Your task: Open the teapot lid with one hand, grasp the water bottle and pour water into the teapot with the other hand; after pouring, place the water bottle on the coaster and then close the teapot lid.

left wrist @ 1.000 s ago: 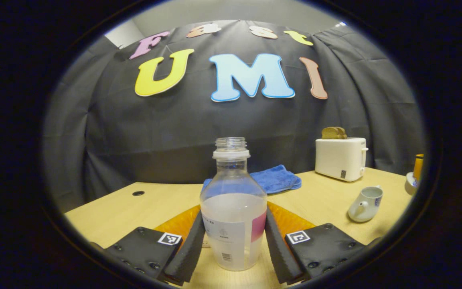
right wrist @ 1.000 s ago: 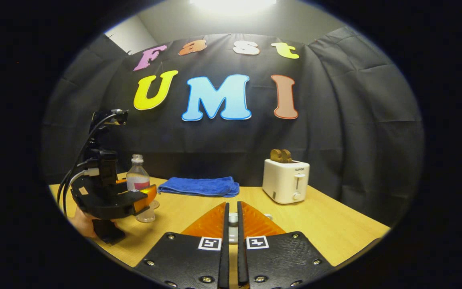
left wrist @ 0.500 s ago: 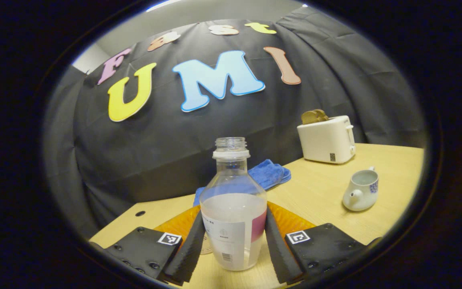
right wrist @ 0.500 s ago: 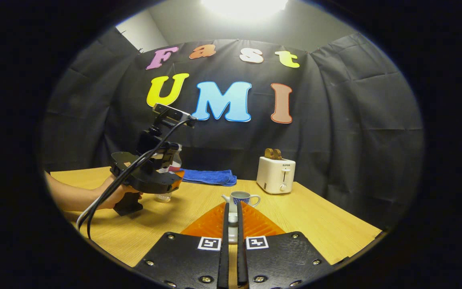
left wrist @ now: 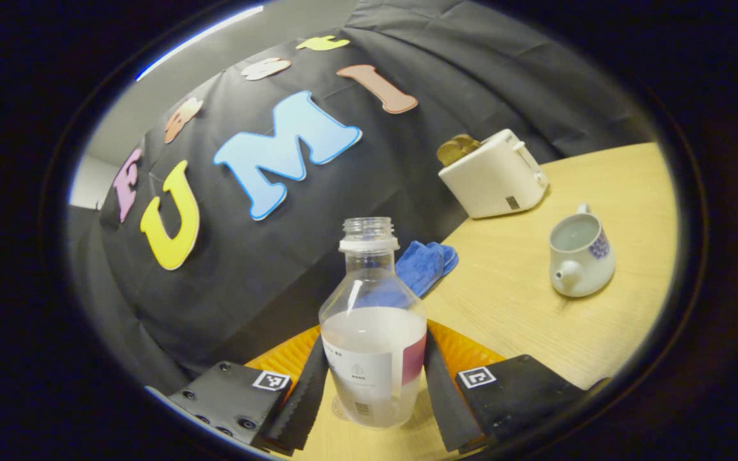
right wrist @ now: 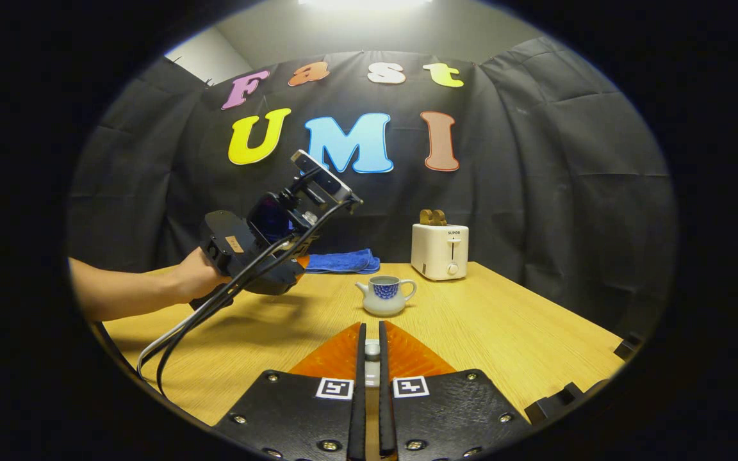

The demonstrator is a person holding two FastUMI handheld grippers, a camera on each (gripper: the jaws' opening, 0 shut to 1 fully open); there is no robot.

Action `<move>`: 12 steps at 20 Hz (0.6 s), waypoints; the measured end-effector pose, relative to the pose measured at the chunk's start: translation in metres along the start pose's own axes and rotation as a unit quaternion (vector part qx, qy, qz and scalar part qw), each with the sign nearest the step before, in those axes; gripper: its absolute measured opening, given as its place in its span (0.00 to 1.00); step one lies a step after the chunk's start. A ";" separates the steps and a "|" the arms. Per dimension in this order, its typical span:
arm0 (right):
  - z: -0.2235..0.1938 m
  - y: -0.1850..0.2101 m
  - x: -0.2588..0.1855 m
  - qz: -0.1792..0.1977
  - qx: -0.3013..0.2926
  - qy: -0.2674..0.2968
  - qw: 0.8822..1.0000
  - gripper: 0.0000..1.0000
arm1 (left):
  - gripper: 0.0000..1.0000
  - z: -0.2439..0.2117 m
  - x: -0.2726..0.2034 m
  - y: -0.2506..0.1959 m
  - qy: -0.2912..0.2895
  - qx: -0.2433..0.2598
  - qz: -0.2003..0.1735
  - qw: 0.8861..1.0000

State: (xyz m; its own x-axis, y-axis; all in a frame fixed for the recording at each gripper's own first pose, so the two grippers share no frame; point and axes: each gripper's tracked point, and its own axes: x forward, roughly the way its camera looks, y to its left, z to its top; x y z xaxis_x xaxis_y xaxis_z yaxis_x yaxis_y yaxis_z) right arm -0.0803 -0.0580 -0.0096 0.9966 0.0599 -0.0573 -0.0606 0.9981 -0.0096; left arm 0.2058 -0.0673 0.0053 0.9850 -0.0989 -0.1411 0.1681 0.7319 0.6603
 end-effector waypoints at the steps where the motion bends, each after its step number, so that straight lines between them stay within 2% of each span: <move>1: 0.000 0.000 -0.001 0.000 0.002 0.001 1.000 0.08 | 0.85 -0.001 0.003 -0.008 0.006 0.019 -0.009 1.000; 5: -0.001 -0.003 -0.002 -0.004 0.006 0.000 1.000 0.08 | 0.85 0.005 0.009 -0.031 0.016 0.113 -0.021 0.993; 8: 0.003 -0.003 -0.002 -0.004 0.014 -0.007 1.000 0.08 | 0.85 0.026 0.003 -0.041 -0.005 0.202 -0.012 0.979; 12: 0.004 -0.004 -0.007 -0.004 0.015 -0.012 1.000 0.08 | 0.86 0.033 0.003 -0.050 -0.008 0.251 -0.020 0.968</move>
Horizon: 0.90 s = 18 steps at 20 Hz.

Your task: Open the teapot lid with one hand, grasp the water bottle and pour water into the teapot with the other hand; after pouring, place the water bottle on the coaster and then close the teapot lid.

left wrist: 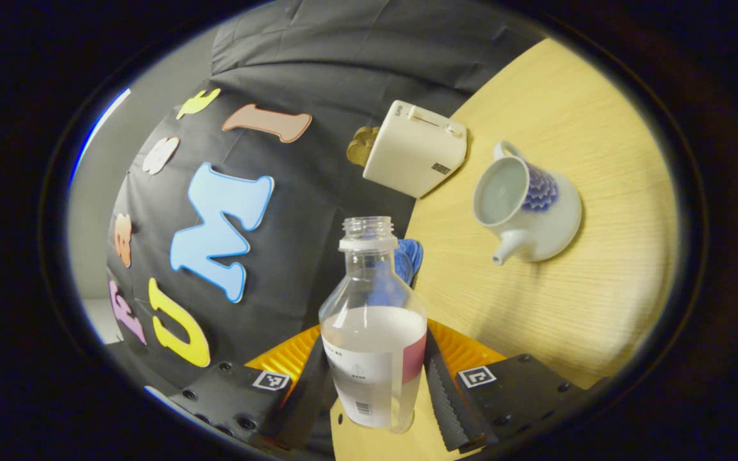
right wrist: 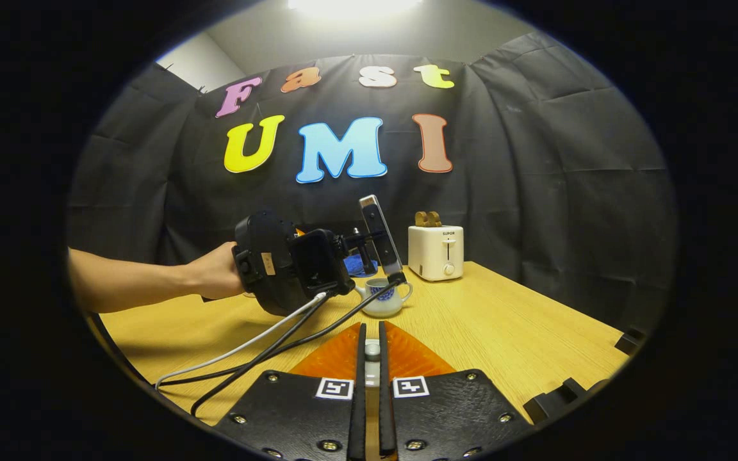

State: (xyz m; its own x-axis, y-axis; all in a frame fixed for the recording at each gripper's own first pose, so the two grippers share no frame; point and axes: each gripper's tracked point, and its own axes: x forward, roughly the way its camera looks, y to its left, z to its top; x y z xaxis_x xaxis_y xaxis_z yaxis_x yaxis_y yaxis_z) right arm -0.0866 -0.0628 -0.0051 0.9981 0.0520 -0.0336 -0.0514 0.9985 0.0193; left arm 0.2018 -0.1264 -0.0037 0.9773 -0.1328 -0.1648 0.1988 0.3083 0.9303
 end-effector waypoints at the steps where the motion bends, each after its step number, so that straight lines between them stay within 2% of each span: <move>1: 0.001 0.000 0.000 0.000 -0.001 -0.001 1.000 0.08 | 0.86 0.000 0.001 -0.003 0.002 0.011 -0.005 1.000; 9: -0.003 -0.002 0.000 0.001 0.001 0.004 1.000 0.08 | 0.86 0.007 0.006 -0.014 0.007 0.077 -0.023 0.997; 15: -0.004 -0.003 -0.001 0.002 0.003 0.004 1.000 0.08 | 0.86 0.012 0.004 -0.014 0.012 0.159 -0.035 0.987; 18: -0.004 -0.002 0.001 0.006 0.004 0.006 1.000 0.08 | 0.86 0.015 0.007 -0.017 0.015 0.206 -0.048 0.977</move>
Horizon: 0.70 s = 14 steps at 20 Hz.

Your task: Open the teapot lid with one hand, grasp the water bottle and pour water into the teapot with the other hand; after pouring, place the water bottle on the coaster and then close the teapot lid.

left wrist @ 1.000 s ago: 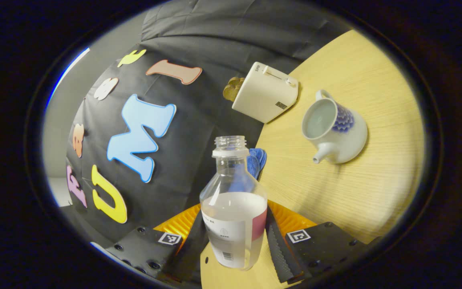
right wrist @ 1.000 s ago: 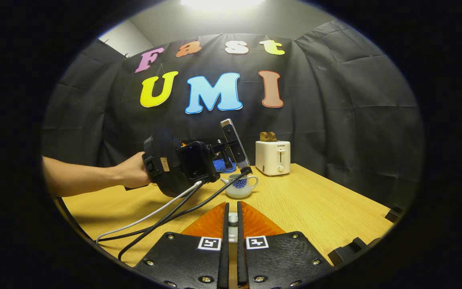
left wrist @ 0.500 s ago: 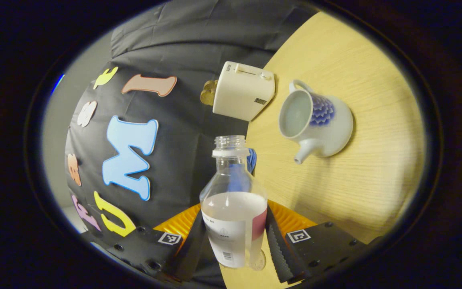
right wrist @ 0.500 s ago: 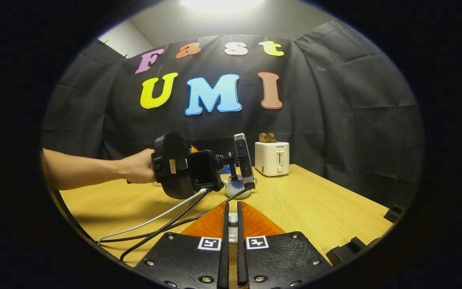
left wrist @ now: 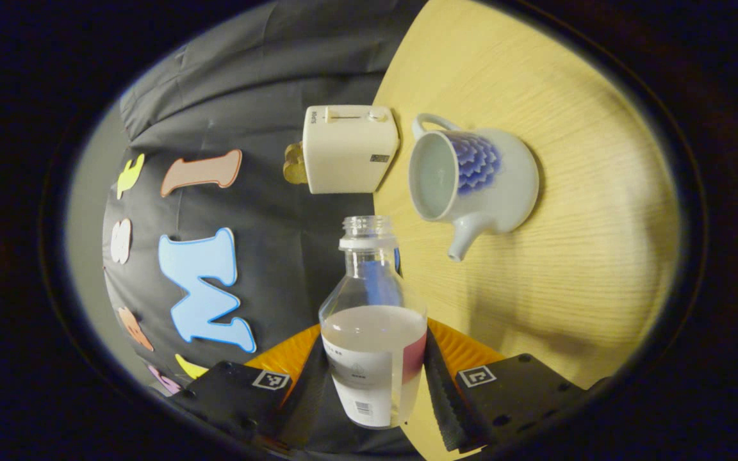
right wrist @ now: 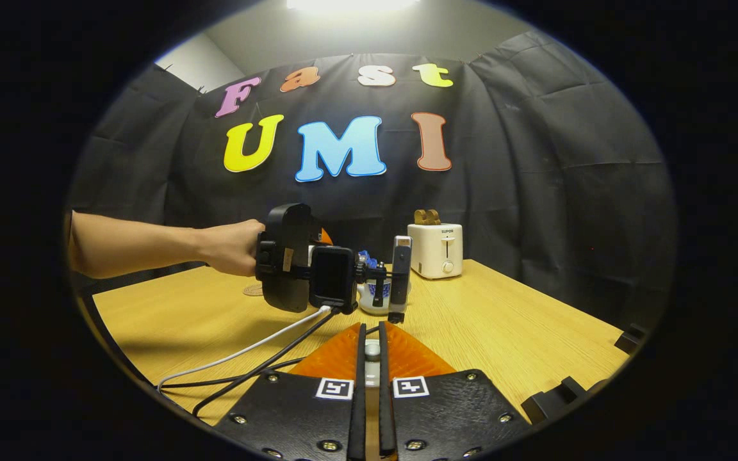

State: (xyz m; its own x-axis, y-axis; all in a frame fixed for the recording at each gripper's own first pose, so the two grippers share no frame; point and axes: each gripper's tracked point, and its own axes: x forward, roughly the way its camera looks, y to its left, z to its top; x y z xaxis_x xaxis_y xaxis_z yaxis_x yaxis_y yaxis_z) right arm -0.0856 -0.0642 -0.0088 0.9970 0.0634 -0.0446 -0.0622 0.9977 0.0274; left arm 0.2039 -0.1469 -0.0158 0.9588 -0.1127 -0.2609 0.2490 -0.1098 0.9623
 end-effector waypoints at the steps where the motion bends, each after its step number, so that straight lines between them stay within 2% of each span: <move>1: -0.001 0.000 -0.001 0.001 0.001 0.000 1.000 0.08 | 0.86 0.002 0.001 0.001 0.000 0.016 -0.001 1.000; 14: 0.001 -0.002 -0.002 -0.001 0.005 -0.004 1.000 0.08 | 0.86 0.007 0.001 0.013 0.011 0.113 -0.003 0.993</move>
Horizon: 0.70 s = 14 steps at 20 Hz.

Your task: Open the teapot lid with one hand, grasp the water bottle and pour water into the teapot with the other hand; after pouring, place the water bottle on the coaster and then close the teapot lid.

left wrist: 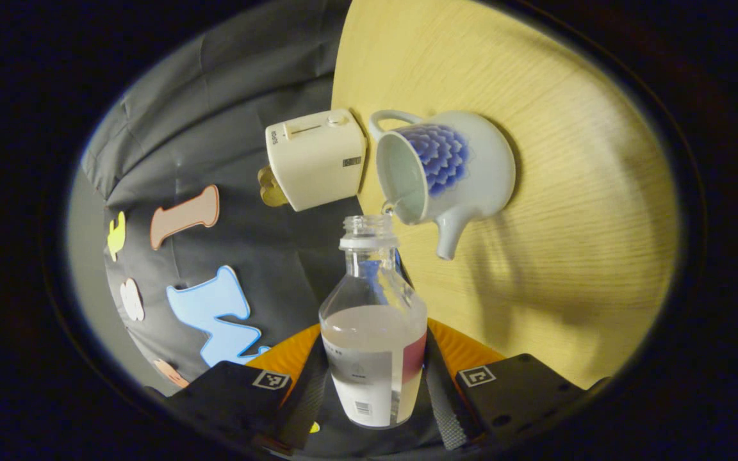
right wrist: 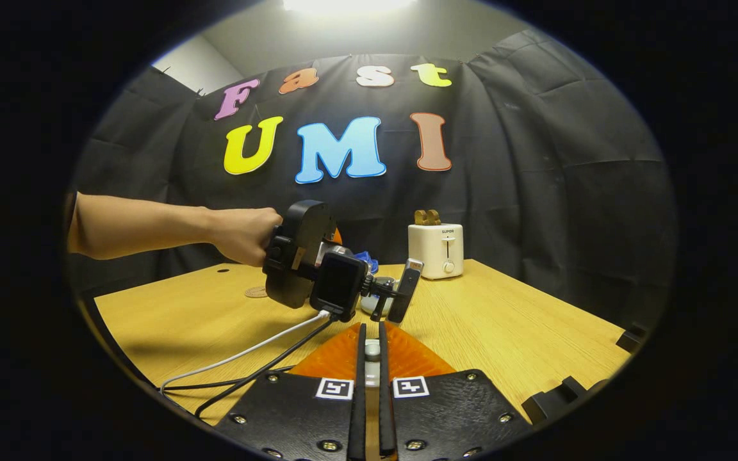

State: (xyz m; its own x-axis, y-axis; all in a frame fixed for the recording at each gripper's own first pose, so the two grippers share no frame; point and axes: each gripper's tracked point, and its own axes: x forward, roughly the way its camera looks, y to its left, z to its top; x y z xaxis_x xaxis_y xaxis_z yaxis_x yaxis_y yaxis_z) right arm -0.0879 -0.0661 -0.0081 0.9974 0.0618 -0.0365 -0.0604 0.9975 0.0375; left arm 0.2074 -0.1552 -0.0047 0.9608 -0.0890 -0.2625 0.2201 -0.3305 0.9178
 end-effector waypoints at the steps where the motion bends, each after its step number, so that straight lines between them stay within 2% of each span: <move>1: 0.001 0.000 0.000 0.000 0.001 0.000 1.000 0.08 | 0.86 0.000 0.001 0.001 0.002 0.008 0.001 1.000; 8: 0.001 0.001 0.000 0.002 0.003 0.000 1.000 0.08 | 0.86 0.004 -0.005 0.016 -0.002 0.050 0.011 0.999; 14: 0.001 0.000 0.000 0.000 0.005 0.000 1.000 0.08 | 0.86 0.009 -0.004 0.021 -0.003 0.072 0.006 0.997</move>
State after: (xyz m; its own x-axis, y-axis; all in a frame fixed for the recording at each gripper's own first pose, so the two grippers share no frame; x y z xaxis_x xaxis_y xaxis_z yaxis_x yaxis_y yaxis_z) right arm -0.0882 -0.0665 -0.0069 0.9974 0.0617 -0.0363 -0.0600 0.9971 0.0473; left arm 0.2061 -0.1702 0.0128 0.9620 -0.0993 -0.2542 0.1819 -0.4612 0.8685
